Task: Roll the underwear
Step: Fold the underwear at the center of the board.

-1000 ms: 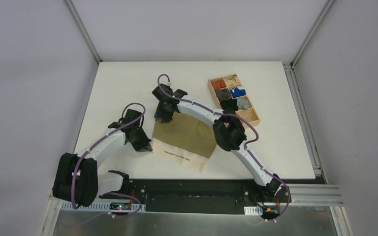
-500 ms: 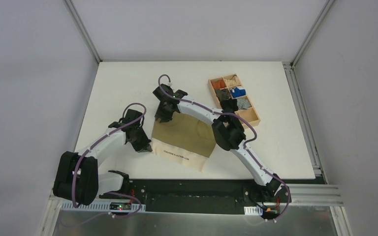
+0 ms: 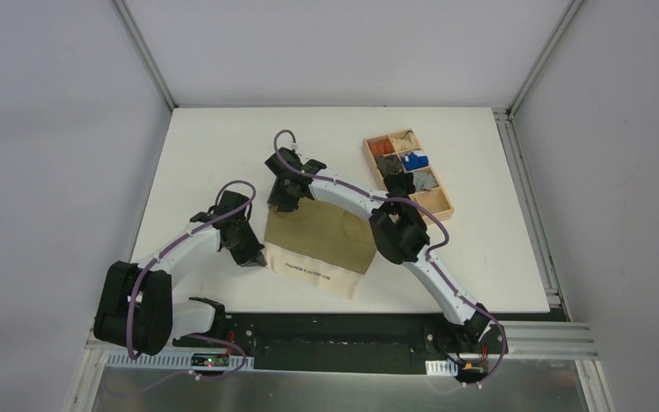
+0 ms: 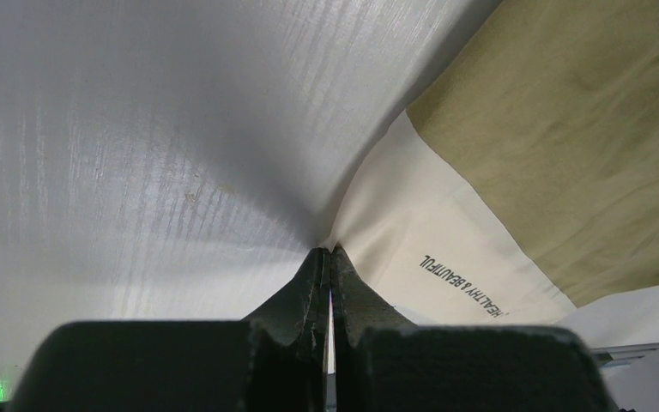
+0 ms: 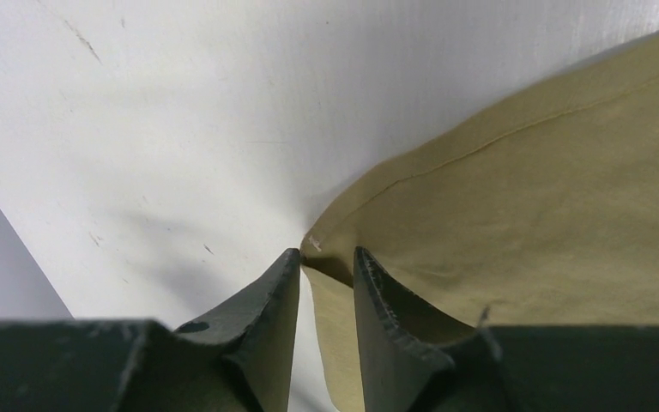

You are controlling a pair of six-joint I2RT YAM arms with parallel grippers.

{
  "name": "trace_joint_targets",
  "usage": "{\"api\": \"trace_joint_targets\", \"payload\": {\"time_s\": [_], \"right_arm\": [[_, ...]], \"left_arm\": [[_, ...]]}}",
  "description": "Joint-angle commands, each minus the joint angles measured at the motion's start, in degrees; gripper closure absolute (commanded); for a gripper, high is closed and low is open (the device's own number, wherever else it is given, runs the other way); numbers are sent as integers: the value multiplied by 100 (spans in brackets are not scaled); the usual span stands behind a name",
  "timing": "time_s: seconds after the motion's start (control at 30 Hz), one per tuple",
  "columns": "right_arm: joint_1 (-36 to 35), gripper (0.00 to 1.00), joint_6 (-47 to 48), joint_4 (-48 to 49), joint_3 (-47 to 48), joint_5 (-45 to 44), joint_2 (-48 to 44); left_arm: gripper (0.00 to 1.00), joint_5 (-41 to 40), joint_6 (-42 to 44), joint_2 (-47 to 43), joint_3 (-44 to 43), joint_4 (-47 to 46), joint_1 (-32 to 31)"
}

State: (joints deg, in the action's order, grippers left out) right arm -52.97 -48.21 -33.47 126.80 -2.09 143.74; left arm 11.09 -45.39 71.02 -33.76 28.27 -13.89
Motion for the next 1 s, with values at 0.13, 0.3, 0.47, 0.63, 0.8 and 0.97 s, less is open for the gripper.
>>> {"api": "trace_joint_targets", "payload": {"time_s": [0.13,0.3,0.47,0.63,0.8,0.97], "right_arm": [[-51,67,10,199,-3,-48,-280],[-46,67,21,-77,504,154,145],[-62,77,57,-284,658,103,305],[-72,100,289,-502,622,-197,257],[-31,100,411,-454,628,-188,67],[10,100,364,-24,461,22,-404]], "left_arm": [[100,98,72,-122,36,42,0],[100,86,76,-148,71,47,5],[100,72,71,-138,56,47,0],[100,66,81,-164,23,47,0],[100,63,44,-210,15,55,3],[100,216,191,-301,-112,96,0]]}}
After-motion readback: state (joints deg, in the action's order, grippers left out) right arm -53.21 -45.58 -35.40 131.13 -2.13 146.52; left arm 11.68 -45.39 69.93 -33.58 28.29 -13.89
